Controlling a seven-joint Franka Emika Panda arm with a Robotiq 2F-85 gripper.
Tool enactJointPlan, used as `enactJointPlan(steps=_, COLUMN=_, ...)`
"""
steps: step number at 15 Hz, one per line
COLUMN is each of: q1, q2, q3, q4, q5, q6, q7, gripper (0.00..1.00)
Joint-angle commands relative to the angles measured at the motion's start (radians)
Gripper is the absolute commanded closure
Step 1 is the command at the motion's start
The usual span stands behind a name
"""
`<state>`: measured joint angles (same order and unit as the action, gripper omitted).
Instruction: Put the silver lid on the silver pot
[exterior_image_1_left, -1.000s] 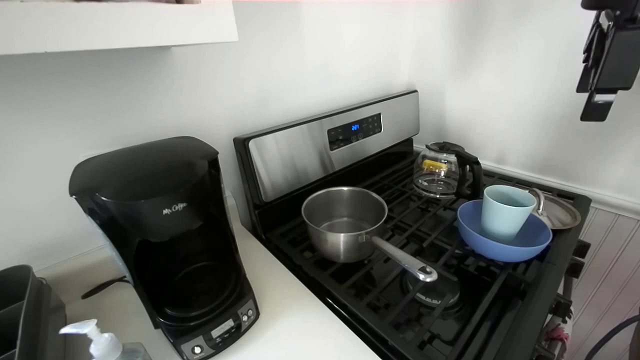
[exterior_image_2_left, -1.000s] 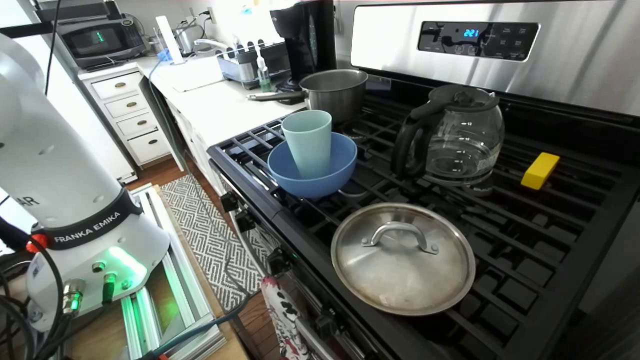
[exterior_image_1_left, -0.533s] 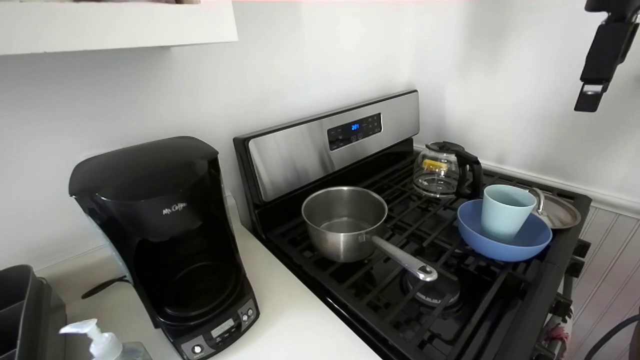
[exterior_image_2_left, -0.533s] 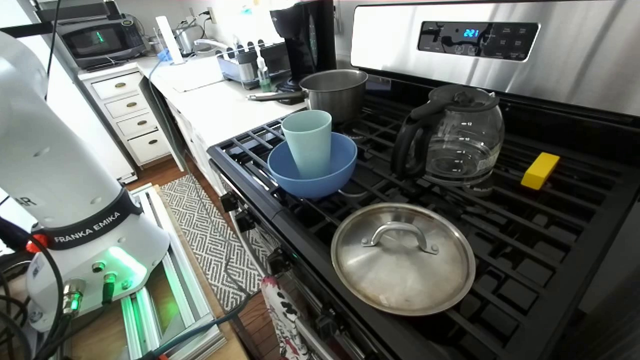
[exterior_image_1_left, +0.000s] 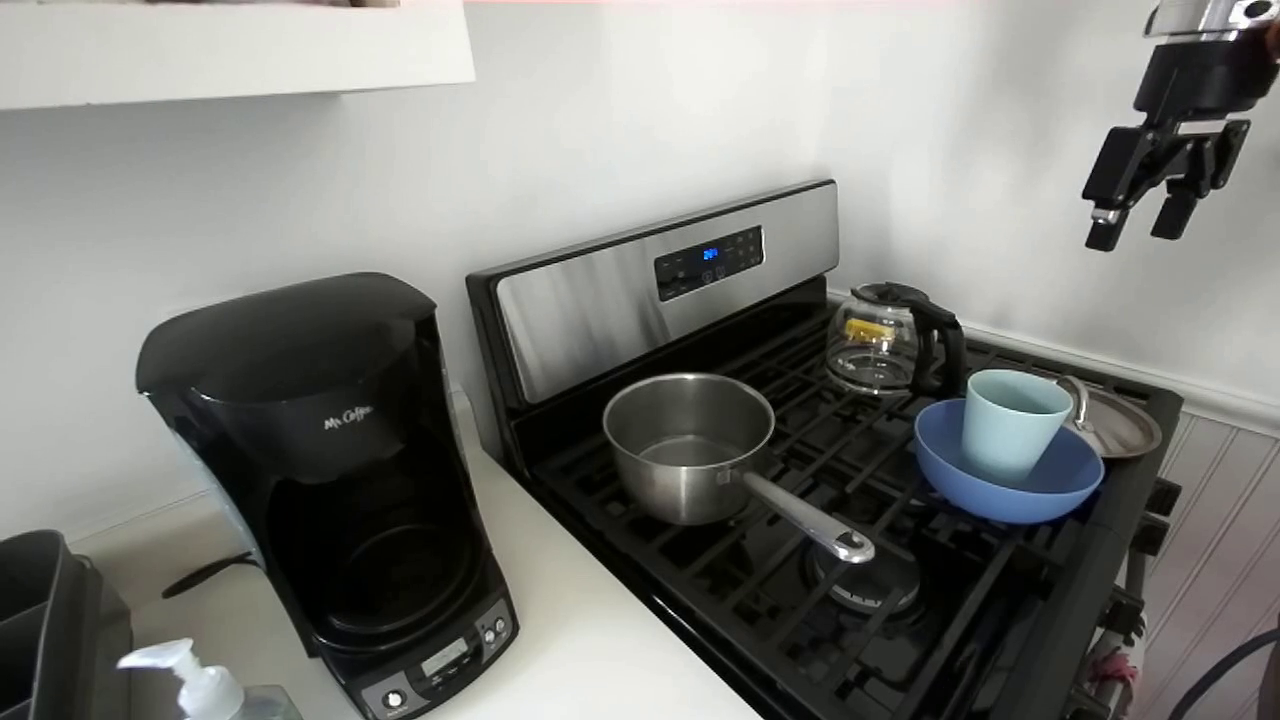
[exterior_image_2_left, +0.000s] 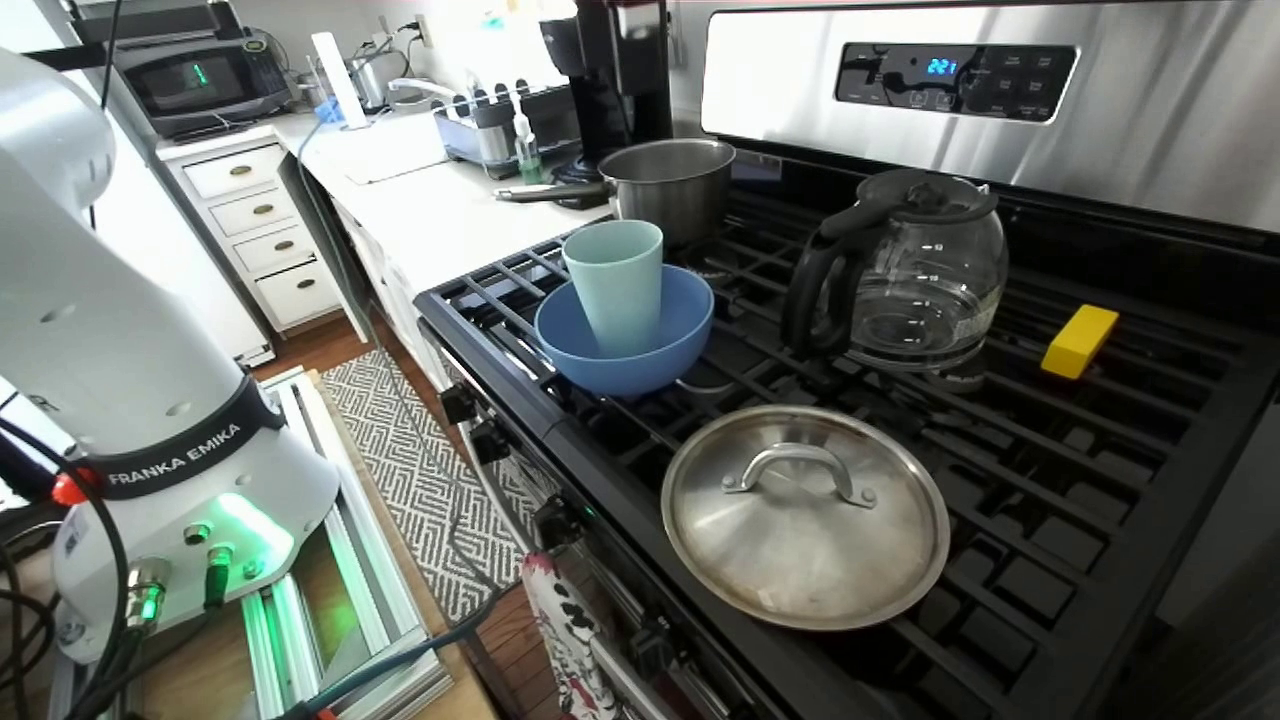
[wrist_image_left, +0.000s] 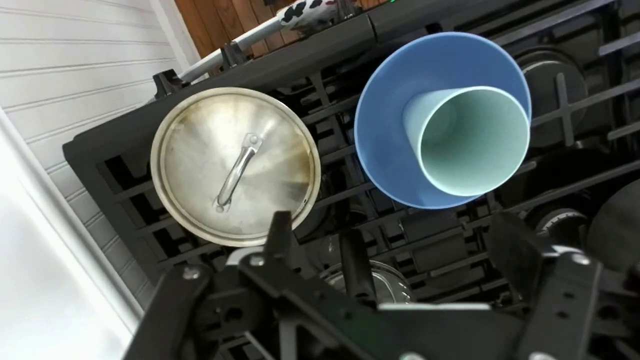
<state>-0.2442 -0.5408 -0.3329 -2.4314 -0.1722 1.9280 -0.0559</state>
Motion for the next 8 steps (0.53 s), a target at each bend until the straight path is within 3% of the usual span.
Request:
enactJointPlan(steps=1, q1=-0.024, q2=0.030, q3=0.017, q4=0.015, q5=0.020, q6=0.001, q7=-0.004, gripper=0.00)
enactJointPlan(steps=4, q1=-0.023, q2=0.088, q3=0.018, q4=0.039, q5=0.026, q6=0.014, q7=0.021, gripper=0.00)
enactJointPlan(steps=8, q1=-0.024, q2=0.295, q3=-0.060, q4=0.070, q5=0.111, q6=0.094, q7=-0.013, gripper=0.00)
